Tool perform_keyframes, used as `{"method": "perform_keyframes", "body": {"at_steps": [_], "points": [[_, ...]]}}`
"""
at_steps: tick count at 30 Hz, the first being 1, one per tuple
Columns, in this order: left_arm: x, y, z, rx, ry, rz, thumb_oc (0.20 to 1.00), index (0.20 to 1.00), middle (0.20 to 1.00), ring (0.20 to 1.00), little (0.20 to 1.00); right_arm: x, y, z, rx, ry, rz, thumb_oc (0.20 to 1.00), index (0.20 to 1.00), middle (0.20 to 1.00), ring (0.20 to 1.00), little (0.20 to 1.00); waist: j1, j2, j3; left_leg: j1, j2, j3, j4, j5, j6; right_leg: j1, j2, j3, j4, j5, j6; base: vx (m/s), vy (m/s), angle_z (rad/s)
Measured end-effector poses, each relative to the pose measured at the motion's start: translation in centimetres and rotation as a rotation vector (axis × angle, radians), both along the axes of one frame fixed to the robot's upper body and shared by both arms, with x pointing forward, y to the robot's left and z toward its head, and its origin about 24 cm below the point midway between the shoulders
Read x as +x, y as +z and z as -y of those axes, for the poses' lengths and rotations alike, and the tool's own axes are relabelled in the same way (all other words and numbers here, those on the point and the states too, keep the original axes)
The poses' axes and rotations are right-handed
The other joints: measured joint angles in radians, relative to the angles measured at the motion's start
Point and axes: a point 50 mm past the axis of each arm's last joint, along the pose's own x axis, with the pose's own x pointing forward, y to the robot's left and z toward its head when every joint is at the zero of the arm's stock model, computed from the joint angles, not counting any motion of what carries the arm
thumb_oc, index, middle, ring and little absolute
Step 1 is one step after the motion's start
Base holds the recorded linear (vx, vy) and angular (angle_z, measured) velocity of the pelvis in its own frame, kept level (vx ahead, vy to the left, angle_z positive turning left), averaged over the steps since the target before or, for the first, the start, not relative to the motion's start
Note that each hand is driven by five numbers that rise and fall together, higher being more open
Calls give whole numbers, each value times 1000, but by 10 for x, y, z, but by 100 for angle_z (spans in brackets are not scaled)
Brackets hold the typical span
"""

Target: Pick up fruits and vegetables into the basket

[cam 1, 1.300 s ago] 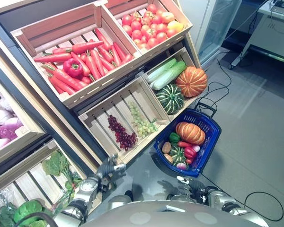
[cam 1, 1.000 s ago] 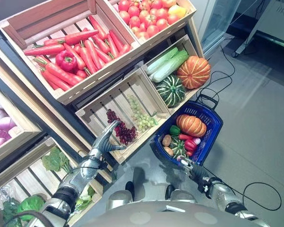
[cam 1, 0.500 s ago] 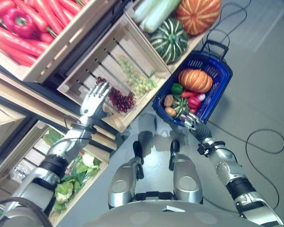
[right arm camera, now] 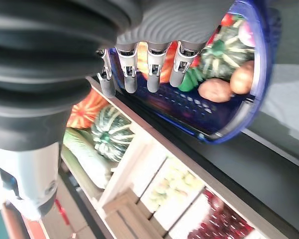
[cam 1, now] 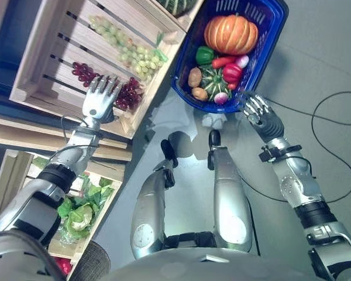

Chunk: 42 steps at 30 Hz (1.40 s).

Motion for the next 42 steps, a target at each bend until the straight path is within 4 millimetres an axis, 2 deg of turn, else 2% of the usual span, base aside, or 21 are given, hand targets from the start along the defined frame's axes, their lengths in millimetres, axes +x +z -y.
{"method": "perform_keyframes", "body": {"at_steps": [5, 11, 14, 19, 26, 34, 42], "points": [[2, 1, -5, 9, 67, 14, 1000, 1000, 1000, 1000, 1000, 2, 22, -1, 0, -8, 97, 1000, 1000, 1000, 1000, 1000, -1, 1, 0, -95, 16, 0, 81, -27, -6, -88, 9, 15, 50, -6, -18, 46, 15, -6], [6, 3, -7, 11, 133, 33, 1000, 1000, 1000, 1000, 1000, 1, 46, -6, -11, 18, 195, 1000, 1000, 1000, 1000, 1000, -3, 0, 0, -174, 21, 3, 144, -52, -3, -170, 10, 39, 89, -6, -18, 41, 57, -9], [10, 10, -7, 13, 152, 59, 1000, 1000, 1000, 1000, 1000, 0, 57, -8, -8, 22, 244, 1000, 1000, 1000, 1000, 1000, -2, 0, 0, -228, 29, 2, 189, -66, -2, -216, 13, 47, 113, -6, -18, 23, 46, -3], [10, 9, -11, 7, 210, 68, 1000, 1000, 1000, 1000, 1000, 1, 69, -11, -36, 21, 294, 1000, 1000, 1000, 1000, 1000, -3, 0, 0, -287, 32, 1, 242, -87, 0, -273, 17, 63, 144, -7, -18, 17, 27, -6], [16, 22, -14, -35, 275, 159, 1000, 1000, 1000, 1000, 1000, 3, 85, -14, -37, 18, 348, 1000, 1000, 1000, 1000, 1000, -2, -1, 1, -372, 39, -1, 315, -109, 8, -348, 16, 72, 190, -8, -17, 2, 2, 0], [21, 32, -15, -62, 292, 183, 1000, 1000, 1000, 1000, 1000, 5, 94, -15, -55, 6, 378, 1000, 1000, 1000, 1000, 1000, -3, -2, 2, -434, 46, -4, 363, -126, 10, -405, 23, 82, 217, -8, -16, 5, 3, -2], [25, 45, -19, -97, 342, 233, 1000, 1000, 1000, 1000, 1000, 8, 115, -16, -100, 2, 445, 1000, 1000, 1000, 1000, 1000, -4, -5, 4, -497, 49, -11, 412, -143, 15, -461, 26, 88, 243, -9, -13, 5, 2, -3]]}}
